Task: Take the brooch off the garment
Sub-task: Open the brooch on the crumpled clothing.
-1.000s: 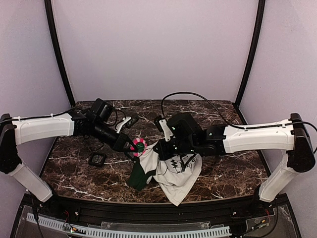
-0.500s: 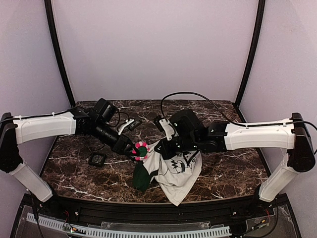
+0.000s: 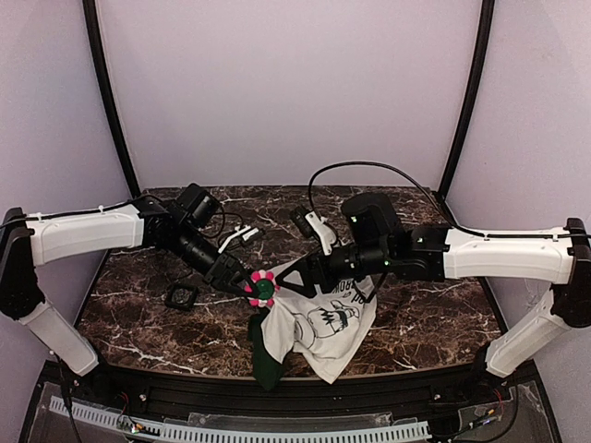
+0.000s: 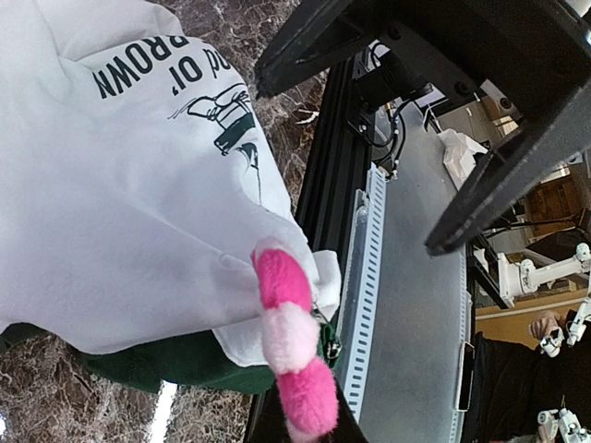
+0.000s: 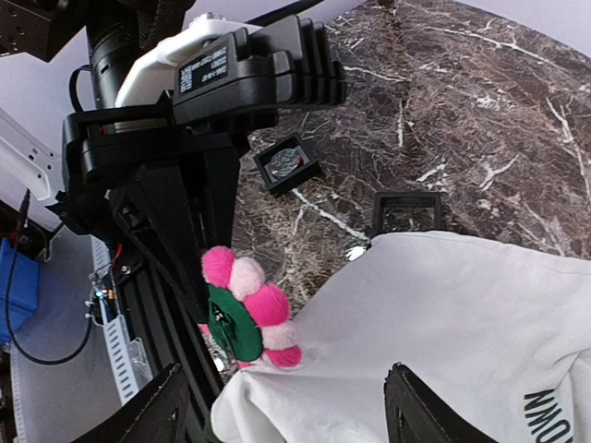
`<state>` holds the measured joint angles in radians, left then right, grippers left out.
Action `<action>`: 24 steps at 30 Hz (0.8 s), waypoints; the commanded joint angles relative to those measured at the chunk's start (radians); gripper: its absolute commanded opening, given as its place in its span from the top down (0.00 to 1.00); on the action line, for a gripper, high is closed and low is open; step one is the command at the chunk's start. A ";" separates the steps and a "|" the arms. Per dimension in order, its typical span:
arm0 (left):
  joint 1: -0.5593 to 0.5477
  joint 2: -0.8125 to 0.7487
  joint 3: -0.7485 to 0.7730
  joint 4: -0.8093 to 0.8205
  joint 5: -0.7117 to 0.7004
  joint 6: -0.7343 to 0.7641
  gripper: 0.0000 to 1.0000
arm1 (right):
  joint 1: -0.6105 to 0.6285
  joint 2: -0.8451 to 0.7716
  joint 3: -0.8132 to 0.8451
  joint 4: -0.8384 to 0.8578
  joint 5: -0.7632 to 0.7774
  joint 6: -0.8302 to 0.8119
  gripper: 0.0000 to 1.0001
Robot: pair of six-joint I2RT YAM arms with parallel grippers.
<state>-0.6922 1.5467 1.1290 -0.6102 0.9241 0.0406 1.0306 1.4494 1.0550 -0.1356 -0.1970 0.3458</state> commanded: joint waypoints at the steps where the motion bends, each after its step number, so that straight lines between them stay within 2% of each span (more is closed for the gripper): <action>1: -0.004 -0.006 0.032 -0.075 0.052 0.068 0.99 | -0.007 0.004 -0.020 0.075 -0.137 -0.010 0.23; 7: -0.005 0.008 0.027 -0.068 0.049 0.050 0.99 | -0.008 0.020 -0.024 0.096 -0.134 -0.019 0.20; 12: -0.004 -0.020 0.014 -0.010 0.003 0.002 0.99 | -0.007 0.006 -0.034 0.086 -0.046 0.015 0.19; 17: -0.004 -0.093 -0.061 0.150 -0.035 -0.153 0.99 | -0.006 -0.047 -0.071 0.109 0.090 0.178 0.20; 24: 0.000 -0.204 -0.216 0.427 -0.124 -0.400 0.99 | 0.055 -0.131 -0.154 0.235 0.156 0.328 0.22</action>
<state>-0.6922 1.4117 0.9741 -0.3832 0.8631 -0.1932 1.0428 1.3636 0.9230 0.0006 -0.1207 0.5632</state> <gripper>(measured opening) 0.073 0.787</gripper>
